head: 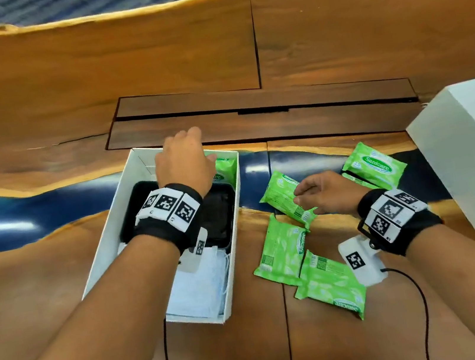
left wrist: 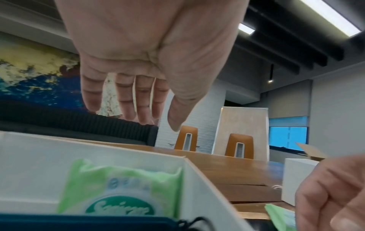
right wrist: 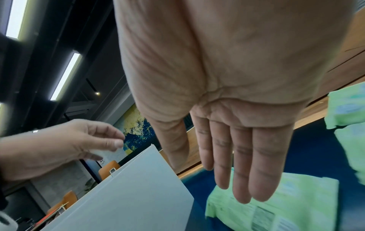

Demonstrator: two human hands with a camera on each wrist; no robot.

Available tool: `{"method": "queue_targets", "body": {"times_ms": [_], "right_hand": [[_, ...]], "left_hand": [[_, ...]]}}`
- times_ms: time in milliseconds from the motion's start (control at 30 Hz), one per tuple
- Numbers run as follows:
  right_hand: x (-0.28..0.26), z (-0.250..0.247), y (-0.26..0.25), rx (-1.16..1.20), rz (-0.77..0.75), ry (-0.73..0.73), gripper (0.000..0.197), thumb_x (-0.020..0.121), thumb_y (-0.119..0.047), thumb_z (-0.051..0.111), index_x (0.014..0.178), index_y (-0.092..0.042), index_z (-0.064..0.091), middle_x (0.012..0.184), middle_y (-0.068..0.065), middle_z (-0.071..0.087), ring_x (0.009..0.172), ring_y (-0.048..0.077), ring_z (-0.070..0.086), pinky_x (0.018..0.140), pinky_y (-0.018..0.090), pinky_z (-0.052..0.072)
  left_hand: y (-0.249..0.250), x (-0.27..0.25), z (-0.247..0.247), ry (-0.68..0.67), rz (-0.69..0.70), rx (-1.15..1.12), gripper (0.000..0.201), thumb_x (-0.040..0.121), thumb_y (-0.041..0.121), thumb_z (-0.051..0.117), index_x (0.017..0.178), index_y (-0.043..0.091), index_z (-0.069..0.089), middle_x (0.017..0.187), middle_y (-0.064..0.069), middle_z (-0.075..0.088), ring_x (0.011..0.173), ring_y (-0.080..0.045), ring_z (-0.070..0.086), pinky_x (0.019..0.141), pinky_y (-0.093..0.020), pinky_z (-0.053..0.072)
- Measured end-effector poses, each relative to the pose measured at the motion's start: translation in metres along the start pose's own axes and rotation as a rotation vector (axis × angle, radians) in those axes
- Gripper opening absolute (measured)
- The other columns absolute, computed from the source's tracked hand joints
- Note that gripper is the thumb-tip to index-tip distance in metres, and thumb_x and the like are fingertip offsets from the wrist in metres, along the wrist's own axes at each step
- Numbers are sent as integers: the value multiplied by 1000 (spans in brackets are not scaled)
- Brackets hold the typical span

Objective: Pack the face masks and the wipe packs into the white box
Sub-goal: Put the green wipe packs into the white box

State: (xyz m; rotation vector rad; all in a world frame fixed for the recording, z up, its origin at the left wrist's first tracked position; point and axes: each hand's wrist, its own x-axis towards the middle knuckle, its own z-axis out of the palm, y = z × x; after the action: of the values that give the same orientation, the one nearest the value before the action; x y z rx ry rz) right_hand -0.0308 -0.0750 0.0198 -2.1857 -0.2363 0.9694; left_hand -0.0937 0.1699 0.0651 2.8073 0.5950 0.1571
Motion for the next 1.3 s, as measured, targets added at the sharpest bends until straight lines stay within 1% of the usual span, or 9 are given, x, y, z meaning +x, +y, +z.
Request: {"method": "queue_targets", "body": {"times_ms": [133, 233, 433, 567, 667, 800, 1033, 1200, 1300], "right_hand": [[-19, 0, 28, -82, 4, -9, 19, 86, -20, 71, 100, -7, 67, 93, 7, 70, 84, 20, 65, 76, 32, 51], [-33, 3, 54, -199, -5, 1, 7, 83, -24, 72, 87, -17, 69, 86, -2, 70, 81, 13, 65, 75, 25, 49], [-49, 0, 101, -276, 54, -31, 7, 80, -16, 66, 86, -18, 69, 87, 2, 70, 82, 20, 65, 77, 33, 54], [-63, -4, 125, -238, 78, -21, 17, 86, -3, 59, 101, -8, 66, 86, 2, 64, 68, 4, 55, 54, 0, 39], [-68, -1, 139, -202, 78, -18, 18, 87, 2, 53, 99, -6, 63, 89, 5, 62, 75, 12, 56, 52, 2, 38], [-73, 2, 154, -218, 54, -33, 23, 82, -4, 66, 105, -8, 62, 101, 5, 62, 99, 19, 61, 84, 25, 48], [-84, 1, 162, -340, -48, -162, 82, 65, -29, 86, 134, -17, 44, 124, 0, 47, 112, 17, 50, 98, 34, 44], [-89, -15, 147, -366, -327, -31, 48, 75, -16, 75, 122, -19, 62, 113, 1, 66, 102, 16, 61, 87, 28, 48], [-86, -38, 118, -396, -340, 34, 35, 80, -20, 74, 115, -22, 69, 105, 1, 71, 99, 18, 63, 84, 30, 48]], "left_hand": [[47, -22, 3, -12, 190, -87, 20, 91, 26, 63, 104, 11, 62, 106, -7, 64, 104, -29, 54, 82, -41, 49], [87, -52, 30, -259, 336, -58, 17, 90, 25, 63, 105, 17, 64, 110, -5, 64, 105, -29, 59, 82, -38, 48], [129, -124, 112, -775, 564, 80, 67, 81, 18, 70, 141, 27, 43, 129, -8, 58, 117, -33, 57, 88, -42, 51], [137, -154, 152, -802, 655, 291, 79, 72, 27, 80, 138, 16, 39, 132, -9, 48, 122, -31, 48, 92, -44, 46], [139, -169, 167, -721, 645, 363, 81, 74, 20, 75, 142, 16, 31, 134, -10, 43, 124, -31, 44, 96, -45, 44], [142, -174, 173, -640, 649, 395, 75, 80, 21, 67, 144, 14, 30, 135, -12, 43, 123, -34, 44, 99, -48, 39], [161, -162, 154, -718, 499, 241, 82, 71, 60, 64, 137, 19, 39, 130, -5, 52, 120, -27, 50, 100, -47, 37], [169, -128, 119, -924, 234, -138, 65, 63, 51, 67, 124, 31, 54, 118, 4, 64, 101, -20, 62, 90, -33, 51], [171, -104, 82, -959, 226, -171, 54, 72, 38, 70, 124, 23, 59, 107, 3, 63, 97, -19, 61, 81, -27, 49]]}}
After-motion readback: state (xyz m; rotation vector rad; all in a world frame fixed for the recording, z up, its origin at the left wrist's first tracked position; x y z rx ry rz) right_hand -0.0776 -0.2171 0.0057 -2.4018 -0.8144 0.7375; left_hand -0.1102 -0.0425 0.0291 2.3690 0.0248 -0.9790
